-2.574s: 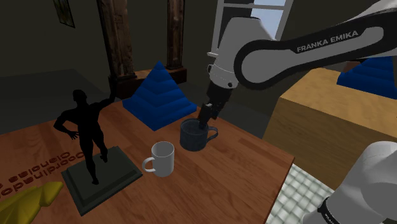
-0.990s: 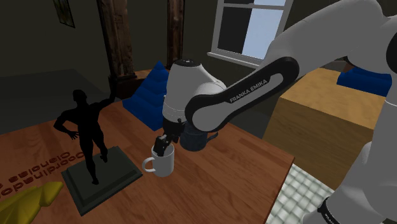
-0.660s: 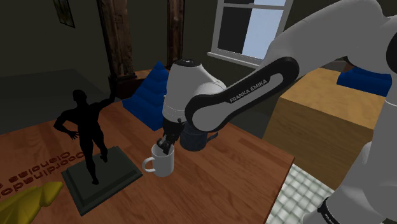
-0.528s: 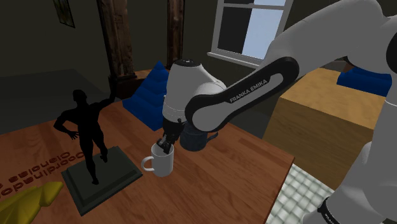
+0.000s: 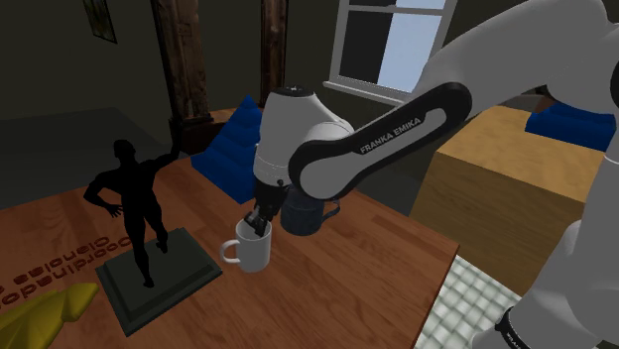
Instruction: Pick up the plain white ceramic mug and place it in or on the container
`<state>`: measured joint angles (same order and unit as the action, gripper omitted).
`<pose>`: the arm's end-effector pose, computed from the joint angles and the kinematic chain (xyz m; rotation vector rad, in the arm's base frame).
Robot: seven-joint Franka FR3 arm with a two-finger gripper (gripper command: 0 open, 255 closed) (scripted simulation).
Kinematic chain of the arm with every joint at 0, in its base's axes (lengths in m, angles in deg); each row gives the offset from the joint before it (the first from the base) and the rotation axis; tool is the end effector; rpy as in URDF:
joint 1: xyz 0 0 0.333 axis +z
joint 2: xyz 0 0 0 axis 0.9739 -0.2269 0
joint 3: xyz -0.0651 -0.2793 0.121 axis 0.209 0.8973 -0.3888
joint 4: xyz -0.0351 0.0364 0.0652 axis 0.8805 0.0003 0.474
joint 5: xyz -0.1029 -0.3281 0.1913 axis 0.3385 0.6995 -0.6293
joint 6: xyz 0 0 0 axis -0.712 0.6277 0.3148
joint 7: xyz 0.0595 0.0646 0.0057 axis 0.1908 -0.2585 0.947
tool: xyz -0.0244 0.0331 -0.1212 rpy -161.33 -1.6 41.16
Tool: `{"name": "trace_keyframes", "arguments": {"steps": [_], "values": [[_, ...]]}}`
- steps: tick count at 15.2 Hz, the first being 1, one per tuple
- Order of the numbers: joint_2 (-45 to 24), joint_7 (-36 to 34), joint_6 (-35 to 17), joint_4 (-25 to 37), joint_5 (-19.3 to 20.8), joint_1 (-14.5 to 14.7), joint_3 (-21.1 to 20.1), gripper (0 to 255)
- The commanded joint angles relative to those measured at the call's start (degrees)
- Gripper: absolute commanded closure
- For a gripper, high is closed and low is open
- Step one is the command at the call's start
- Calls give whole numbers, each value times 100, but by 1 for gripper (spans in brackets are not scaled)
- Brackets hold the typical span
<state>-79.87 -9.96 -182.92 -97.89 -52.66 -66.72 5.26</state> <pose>0.4934 0.3459 0.3328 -3.0023 -0.6501 -0.2466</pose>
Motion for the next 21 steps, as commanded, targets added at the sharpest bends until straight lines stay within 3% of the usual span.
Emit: {"name": "trace_keyframes", "arguments": {"steps": [1,21], "values": [[74,41,126,60,-59,-15,-20,255],[719,363,1528,896,-524,-108,-117,255]]}}
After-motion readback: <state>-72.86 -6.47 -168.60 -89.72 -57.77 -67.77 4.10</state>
